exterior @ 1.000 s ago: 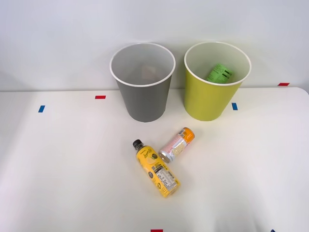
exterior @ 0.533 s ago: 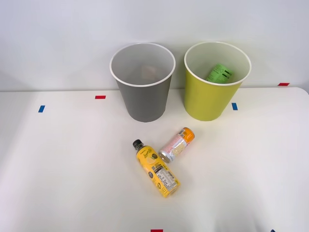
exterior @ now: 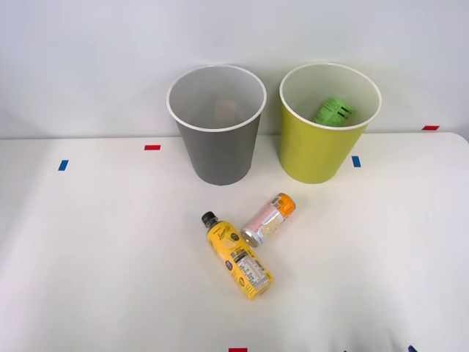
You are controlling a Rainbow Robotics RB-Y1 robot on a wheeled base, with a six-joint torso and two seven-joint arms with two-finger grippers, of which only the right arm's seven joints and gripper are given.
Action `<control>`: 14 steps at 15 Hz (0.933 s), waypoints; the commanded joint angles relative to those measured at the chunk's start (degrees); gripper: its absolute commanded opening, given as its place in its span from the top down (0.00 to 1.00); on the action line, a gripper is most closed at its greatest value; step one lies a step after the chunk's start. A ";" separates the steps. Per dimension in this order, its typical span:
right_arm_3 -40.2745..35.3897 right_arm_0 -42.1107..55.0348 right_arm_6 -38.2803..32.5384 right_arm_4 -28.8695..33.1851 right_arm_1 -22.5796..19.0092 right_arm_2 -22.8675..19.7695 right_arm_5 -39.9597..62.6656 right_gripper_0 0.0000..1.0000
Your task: Put cans in the gray bin, plastic bottles in the light green bin
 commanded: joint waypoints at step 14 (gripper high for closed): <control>-50.31 -23.55 -18.07 -4.37 -15.34 0.61 110.78 0.00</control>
